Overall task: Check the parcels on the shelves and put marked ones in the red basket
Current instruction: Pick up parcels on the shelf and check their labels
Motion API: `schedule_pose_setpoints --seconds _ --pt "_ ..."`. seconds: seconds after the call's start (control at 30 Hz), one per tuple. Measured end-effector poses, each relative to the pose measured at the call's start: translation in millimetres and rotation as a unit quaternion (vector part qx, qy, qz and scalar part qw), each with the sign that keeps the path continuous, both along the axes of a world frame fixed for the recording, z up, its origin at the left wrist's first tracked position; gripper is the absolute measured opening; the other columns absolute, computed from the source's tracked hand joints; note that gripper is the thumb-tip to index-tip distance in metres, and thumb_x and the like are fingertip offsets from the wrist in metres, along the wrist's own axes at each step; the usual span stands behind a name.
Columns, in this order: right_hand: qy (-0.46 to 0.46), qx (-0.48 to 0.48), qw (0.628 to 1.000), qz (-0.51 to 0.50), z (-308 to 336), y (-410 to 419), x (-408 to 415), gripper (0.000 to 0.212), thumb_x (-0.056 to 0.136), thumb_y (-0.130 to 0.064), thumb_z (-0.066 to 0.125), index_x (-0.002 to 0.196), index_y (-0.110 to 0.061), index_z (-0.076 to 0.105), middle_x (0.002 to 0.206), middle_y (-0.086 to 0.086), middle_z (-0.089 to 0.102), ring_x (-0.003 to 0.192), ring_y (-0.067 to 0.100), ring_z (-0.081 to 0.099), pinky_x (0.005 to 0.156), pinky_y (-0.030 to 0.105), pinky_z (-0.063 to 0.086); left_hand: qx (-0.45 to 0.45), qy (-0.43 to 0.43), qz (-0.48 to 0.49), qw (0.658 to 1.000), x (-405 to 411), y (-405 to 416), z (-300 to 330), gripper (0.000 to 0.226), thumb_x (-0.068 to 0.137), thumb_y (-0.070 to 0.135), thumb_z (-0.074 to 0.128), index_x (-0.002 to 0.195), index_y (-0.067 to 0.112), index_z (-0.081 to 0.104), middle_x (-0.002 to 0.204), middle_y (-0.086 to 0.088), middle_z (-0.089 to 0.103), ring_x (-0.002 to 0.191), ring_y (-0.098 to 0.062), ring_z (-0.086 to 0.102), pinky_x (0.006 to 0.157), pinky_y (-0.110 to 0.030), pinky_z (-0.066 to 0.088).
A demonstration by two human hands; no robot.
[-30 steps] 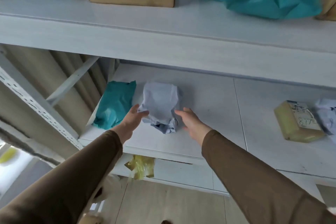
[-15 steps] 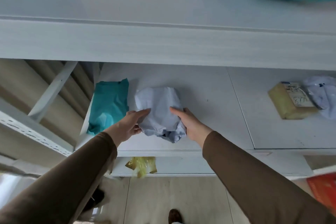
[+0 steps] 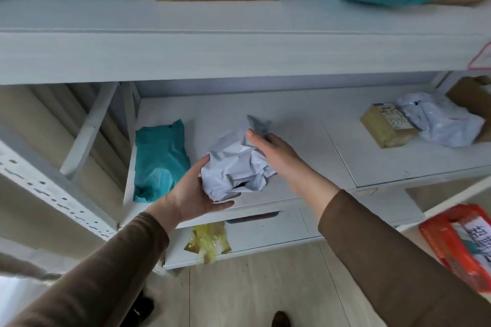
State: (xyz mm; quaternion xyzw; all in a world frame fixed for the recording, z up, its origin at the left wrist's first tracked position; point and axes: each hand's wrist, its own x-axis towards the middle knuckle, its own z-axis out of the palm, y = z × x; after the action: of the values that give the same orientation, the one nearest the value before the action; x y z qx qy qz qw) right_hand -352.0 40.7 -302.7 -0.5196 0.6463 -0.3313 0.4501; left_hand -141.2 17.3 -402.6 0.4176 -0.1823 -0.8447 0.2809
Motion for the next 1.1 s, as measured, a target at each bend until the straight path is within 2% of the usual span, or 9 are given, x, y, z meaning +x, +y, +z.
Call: schedule_pose_setpoints --seconds 0.17,0.33,0.53,0.77,0.87,0.93,0.97,1.03,1.1 --pt "0.011 -0.028 0.999 -0.032 4.4 21.6 -9.5 0.036 0.099 -0.058 0.053 0.083 -0.026 0.055 0.083 -0.014 0.063 0.078 0.001 0.059 0.070 0.022 0.042 -0.095 -0.022 0.011 0.995 -6.4 5.8 24.4 0.065 0.092 0.053 0.065 0.145 0.017 0.056 0.142 -0.009 0.065 0.131 -0.032 0.061 0.111 -0.051 0.046" --pt "-0.123 0.042 0.986 -0.105 -12.3 33.8 -33.0 0.059 0.095 -0.074 0.037 0.123 -0.030 0.065 0.110 -0.010 0.071 0.099 0.006 0.065 0.082 0.025 0.049 -0.368 -0.196 -0.013 0.909 -26.2 12.8 50.2 0.085 0.085 0.037 0.082 0.152 0.032 0.029 0.140 0.008 0.060 0.119 -0.012 0.066 0.094 -0.027 0.057" --pt "-0.236 0.048 0.960 -0.140 -26.6 30.1 -43.3 0.106 0.075 -0.096 0.013 0.151 -0.032 0.048 0.148 -0.005 0.058 0.140 0.022 0.050 0.119 0.045 0.033 -0.502 -0.312 -0.030 0.806 -43.1 16.9 48.6 0.113 0.070 0.029 0.094 0.157 0.029 0.021 0.145 0.012 0.047 0.128 -0.009 0.053 0.100 -0.026 0.053" --pt "-0.254 -0.077 0.959 -0.103 -17.2 32.2 -32.3 0.077 0.081 -0.083 0.011 0.141 -0.050 0.045 0.161 -0.008 0.041 0.152 0.014 0.030 0.128 0.048 0.016 -0.481 -0.428 0.012 0.765 -20.1 10.2 19.0 0.056 0.072 0.025 0.094 0.115 0.018 0.059 0.112 -0.002 0.066 0.108 -0.023 0.066 0.089 -0.035 0.055" --pt "-0.310 -0.082 0.943 -0.085 -16.7 32.4 -31.8 0.072 0.090 -0.076 0.012 0.135 -0.042 0.058 0.148 -0.006 0.059 0.142 0.014 0.048 0.124 0.047 0.027 -0.437 -0.439 0.038 0.784 -5.6 8.4 10.3 0.040 0.088 0.031 0.081 0.120 0.016 0.062 0.124 -0.005 0.066 0.132 -0.024 0.057 0.096 -0.030 0.047" --pt "-0.349 -0.049 0.932 -0.088 -16.9 33.8 -37.1 0.080 0.095 -0.074 0.011 0.128 -0.030 0.070 0.136 0.000 0.069 0.131 0.019 0.061 0.120 0.048 0.034 -0.576 -0.377 0.064 0.722 -1.0 6.3 21.4 0.036 0.099 0.048 0.061 0.135 0.043 0.056 0.146 0.019 0.054 0.142 -0.007 0.045 0.114 -0.022 0.039" --pt "-0.372 -0.022 0.924 -0.081 -15.1 36.3 -41.1 0.083 0.095 -0.075 0.013 0.124 -0.027 0.074 0.132 0.003 0.071 0.127 0.023 0.064 0.116 0.048 0.039 -0.654 -0.381 0.071 0.650 -0.4 2.5 27.2 0.036 0.102 0.043 0.055 0.138 0.045 0.052 0.150 0.021 0.049 0.143 -0.008 0.043 0.119 -0.018 0.031" --pt "-0.404 0.036 0.913 -0.036 -10.8 43.0 -49.6 0.085 0.093 -0.079 0.018 0.127 -0.024 0.072 0.133 0.006 0.071 0.126 0.026 0.065 0.107 0.046 0.047 -0.798 -0.422 0.071 0.424 3.1 -8.8 33.1 0.042 0.097 0.020 0.056 0.139 0.019 0.047 0.150 -0.001 0.045 0.141 -0.027 0.043 0.124 -0.022 0.024" --pt "-0.408 0.077 0.909 0.019 -9.0 47.2 -57.4 0.085 0.090 -0.081 0.028 0.140 -0.022 0.062 0.140 0.007 0.066 0.130 0.028 0.062 0.110 0.048 0.045 -0.856 -0.424 0.073 0.286 5.7 -16.5 35.6 0.040 0.094 0.005 0.059 0.132 0.005 0.048 0.144 -0.015 0.050 0.137 -0.036 0.046 0.123 -0.036 0.033"
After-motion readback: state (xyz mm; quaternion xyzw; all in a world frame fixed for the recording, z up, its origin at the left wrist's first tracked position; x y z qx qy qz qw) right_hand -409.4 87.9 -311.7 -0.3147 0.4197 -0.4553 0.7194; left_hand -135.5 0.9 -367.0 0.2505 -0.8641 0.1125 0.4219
